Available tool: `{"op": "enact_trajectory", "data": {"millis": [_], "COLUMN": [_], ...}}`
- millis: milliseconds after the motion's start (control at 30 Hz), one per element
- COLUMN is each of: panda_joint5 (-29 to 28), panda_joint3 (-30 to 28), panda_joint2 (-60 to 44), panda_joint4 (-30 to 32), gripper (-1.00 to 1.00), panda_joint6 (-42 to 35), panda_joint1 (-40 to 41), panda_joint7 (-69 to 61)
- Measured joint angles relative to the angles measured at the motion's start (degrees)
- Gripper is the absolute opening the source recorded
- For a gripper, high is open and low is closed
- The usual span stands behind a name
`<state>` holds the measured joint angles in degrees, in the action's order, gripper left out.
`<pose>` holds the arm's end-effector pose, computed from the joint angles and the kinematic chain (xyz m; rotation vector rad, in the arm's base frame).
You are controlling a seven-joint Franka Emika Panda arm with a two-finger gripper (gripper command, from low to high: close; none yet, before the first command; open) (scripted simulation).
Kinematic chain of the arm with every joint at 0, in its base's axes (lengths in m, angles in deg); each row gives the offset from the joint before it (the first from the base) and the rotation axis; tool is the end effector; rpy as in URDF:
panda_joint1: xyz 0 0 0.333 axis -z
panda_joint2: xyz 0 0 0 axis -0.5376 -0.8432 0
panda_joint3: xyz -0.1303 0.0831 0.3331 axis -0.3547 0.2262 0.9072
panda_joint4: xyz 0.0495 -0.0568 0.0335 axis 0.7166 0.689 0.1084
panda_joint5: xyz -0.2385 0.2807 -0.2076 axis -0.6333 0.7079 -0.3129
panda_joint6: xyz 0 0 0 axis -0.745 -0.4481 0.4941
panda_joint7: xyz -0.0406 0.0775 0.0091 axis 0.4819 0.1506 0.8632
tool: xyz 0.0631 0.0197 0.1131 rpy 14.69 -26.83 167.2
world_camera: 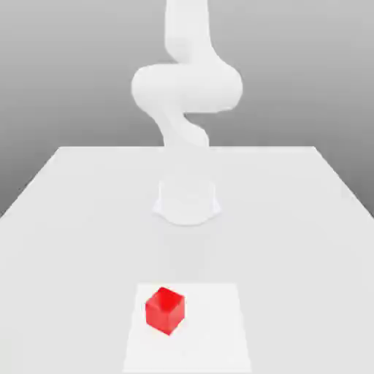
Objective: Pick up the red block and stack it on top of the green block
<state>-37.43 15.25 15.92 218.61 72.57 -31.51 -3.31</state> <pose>0.3938 -0.0039 0.6800 -2.4575 1.1226 -0.9229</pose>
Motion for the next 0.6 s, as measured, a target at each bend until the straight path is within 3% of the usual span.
{"op": "enact_trajectory", "data": {"millis": [600], "panda_joint5": [-0.1], "panda_joint3": [1.8], "panda_joint2": [-37.9], "panda_joint4": [19.5], "gripper": [0.00], "panda_joint6": [21.3], "panda_joint1": [6.1], "panda_joint7": [20.4]}}
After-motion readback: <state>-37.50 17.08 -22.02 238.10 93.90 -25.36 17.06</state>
